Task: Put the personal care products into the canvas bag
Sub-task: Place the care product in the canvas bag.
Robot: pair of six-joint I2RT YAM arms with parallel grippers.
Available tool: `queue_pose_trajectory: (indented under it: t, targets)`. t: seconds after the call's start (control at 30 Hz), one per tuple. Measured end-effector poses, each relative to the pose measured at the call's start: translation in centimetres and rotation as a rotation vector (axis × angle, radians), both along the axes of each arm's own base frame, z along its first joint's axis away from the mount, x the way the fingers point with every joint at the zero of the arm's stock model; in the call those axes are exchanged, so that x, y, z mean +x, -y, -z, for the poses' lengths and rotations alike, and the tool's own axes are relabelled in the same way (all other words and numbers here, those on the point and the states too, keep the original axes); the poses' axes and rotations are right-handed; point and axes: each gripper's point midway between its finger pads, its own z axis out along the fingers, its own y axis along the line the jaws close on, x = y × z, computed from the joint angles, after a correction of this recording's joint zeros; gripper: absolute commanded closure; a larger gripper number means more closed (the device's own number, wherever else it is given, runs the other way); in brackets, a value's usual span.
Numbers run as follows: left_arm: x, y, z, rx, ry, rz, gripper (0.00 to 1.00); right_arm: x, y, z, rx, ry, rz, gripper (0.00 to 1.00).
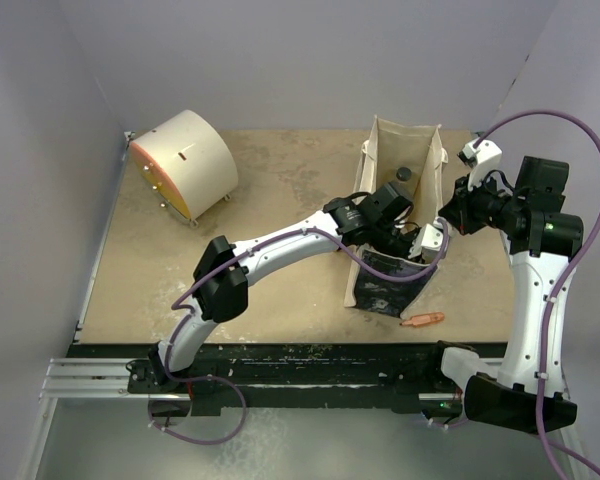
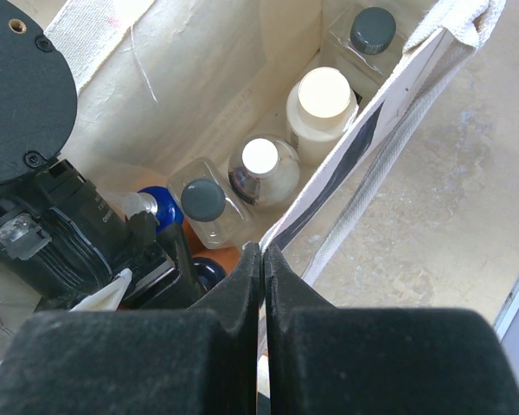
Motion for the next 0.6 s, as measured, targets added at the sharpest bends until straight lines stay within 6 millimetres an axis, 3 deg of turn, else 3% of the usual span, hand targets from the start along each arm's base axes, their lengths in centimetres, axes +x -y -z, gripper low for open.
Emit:
queue_pose_trajectory:
  t: [0.6]
  targets:
    - [0.97, 0.23, 0.23, 0.008, 0.035, -0.046, 0.45, 0.01, 0.01, 0.00, -0.001, 0.001, 0.000, 1.00]
